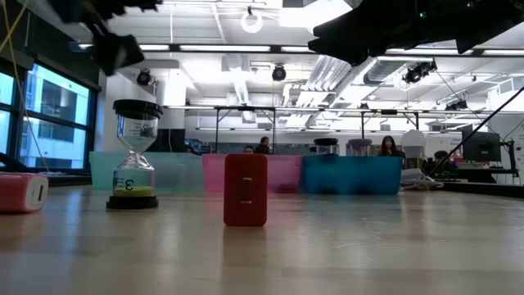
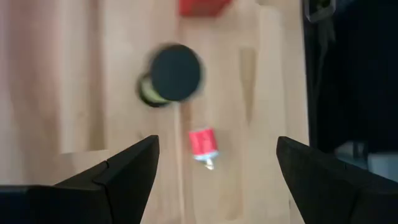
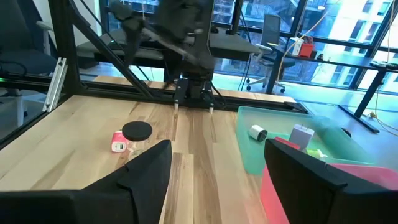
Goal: Pick & Place Office items
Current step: Put the pink white adapter into the green bin
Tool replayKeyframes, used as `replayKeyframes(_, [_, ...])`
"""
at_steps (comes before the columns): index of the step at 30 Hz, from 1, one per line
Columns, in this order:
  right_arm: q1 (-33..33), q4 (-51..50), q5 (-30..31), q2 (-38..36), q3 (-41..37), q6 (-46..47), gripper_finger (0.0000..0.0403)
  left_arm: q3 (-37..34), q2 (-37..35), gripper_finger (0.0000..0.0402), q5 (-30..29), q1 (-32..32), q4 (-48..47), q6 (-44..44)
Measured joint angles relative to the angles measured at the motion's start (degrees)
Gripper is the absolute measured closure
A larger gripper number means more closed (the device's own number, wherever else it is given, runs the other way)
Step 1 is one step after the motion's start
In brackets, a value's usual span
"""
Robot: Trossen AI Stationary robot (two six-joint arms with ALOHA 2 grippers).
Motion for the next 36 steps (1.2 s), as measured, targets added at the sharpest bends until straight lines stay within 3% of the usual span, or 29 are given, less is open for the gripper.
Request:
replayKeyframes(9, [0.0, 0.5, 0.0, 0.0, 0.0, 0.0, 0.0155, -1.0, 0.0, 0.0084, -6.4, -12.2, 5.3, -0.4])
replayKeyframes(13, [0.0, 0.9, 0.0, 0.0, 0.0, 0.6, 0.0155, -1.0, 0.0, 0.0084, -6.9, -14.7, 7.2, 5.7])
replayKeyframes(15, [0.0, 1.1, 0.0, 0.0, 0.0, 1.1, 0.0155, -1.0, 0.0, 0.0084, -6.9, -15.2, 7.2, 6.6])
replayKeyframes(24, [0.0, 1.4, 0.0, 0.0, 0.0, 1.3, 0.0155, -1.0, 0.0, 0.0084, -13.1, -15.2, 6.4, -4.1])
replayKeyframes(32, [0.0, 1.4, 0.0, 0.0, 0.0, 1.3, 0.0155, -1.0, 0.0, 0.0084, -13.2, -15.9, 6.8, -3.9])
replayKeyframes(36, [0.0, 1.4, 0.0, 0.0, 0.0, 1.3, 0.0155, -0.9, 0.6, 0.0084, -16.1, -16.2, 6.8, -4.8])
